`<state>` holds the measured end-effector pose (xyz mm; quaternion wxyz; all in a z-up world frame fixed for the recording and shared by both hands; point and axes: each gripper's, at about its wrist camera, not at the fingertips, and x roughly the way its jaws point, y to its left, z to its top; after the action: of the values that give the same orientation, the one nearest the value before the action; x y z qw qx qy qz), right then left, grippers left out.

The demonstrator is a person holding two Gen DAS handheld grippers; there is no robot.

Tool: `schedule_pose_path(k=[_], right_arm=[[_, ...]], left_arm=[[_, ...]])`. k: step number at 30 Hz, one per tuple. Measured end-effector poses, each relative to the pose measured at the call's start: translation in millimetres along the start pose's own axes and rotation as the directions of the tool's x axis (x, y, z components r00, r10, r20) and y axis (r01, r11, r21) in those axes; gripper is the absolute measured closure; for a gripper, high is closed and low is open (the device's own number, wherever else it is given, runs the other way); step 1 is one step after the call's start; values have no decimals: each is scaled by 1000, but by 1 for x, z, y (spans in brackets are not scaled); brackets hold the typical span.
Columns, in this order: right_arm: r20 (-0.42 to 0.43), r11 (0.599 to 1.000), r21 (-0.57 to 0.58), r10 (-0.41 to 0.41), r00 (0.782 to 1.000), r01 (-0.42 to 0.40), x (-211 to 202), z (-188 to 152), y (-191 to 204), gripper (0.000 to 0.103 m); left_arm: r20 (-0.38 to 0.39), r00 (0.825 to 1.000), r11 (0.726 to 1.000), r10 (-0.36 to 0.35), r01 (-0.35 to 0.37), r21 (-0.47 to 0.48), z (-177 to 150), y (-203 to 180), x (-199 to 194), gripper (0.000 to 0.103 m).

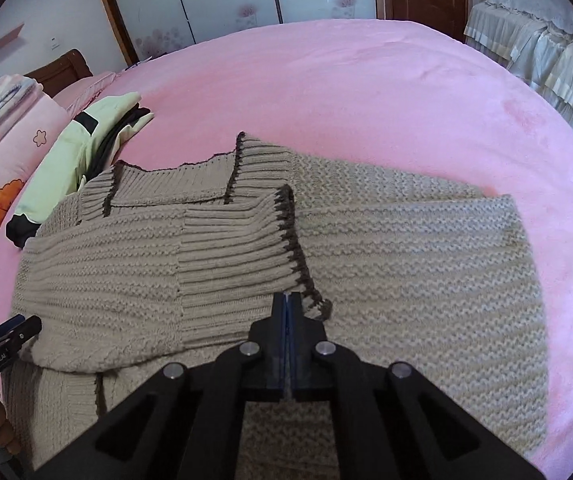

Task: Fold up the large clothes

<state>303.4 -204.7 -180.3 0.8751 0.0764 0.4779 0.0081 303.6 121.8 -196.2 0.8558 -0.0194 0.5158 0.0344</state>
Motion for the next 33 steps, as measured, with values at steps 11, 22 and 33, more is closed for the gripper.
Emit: schedule_pose_path(k=[11,22,33], right_arm=[[92,998,-28,56,994,-53,-93,-2,30,62],[176,996,-57,84,981,-75,-202,-27,49,61],[259,993,-81,107,960,-89,-298,-73,48,61]], left_arm=[[106,994,1000,-6,6,1,6,6,-103,21],[245,969,999,-20,12,36,-21,5,-234,21],[330,943,999,-45,40,22,-60,10,-337,16]])
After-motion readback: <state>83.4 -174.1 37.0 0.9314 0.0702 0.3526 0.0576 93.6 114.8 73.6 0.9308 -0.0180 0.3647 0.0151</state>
